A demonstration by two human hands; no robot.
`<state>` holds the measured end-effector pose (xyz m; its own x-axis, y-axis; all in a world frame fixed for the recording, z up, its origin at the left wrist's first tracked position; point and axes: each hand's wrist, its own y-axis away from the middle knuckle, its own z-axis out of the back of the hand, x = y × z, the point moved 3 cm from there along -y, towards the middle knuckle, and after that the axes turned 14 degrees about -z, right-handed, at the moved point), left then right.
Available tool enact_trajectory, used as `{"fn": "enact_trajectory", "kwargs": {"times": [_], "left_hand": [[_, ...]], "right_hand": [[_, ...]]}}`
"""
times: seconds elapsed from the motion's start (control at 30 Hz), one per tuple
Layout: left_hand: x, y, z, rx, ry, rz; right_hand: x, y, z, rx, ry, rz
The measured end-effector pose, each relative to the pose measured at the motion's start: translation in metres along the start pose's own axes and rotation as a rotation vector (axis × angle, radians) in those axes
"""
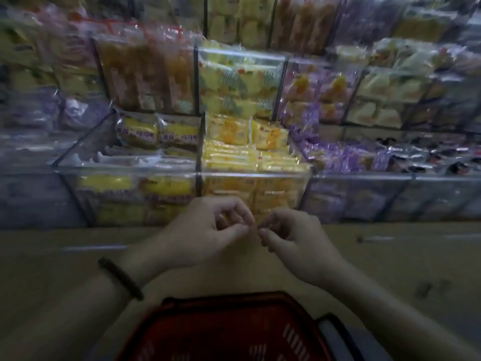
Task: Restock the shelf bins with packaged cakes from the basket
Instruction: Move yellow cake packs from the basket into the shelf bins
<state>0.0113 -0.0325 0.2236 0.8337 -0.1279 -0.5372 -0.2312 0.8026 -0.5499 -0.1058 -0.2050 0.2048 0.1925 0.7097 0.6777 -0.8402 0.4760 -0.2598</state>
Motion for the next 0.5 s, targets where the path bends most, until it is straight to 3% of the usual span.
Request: {"fn": "enact_trajectory", "kwargs": {"times": [0.13, 0.27, 0.37, 0.5], "left_hand": [[0.047, 0.065, -0.051, 0.286, 0.011, 0.267], [0.105, 0.119, -0.091, 0.457, -0.011, 0.449], [0.138, 0.147, -0.104, 0.687, -0.09, 0.491], [0.157, 0.153, -0.109, 0.812, -0.096, 0.527]], "right_hand": [[-0.041, 0.022, -0.08, 0.199, 0.062, -0.204], [-0.1, 0.053, -0.152, 0.37, 0.148, -0.385], [-0.152, 0.072, -0.194, 0.525, 0.378, -0.491], [-0.183, 0.076, -0.227, 0.675, 0.532, -0.574]]}}
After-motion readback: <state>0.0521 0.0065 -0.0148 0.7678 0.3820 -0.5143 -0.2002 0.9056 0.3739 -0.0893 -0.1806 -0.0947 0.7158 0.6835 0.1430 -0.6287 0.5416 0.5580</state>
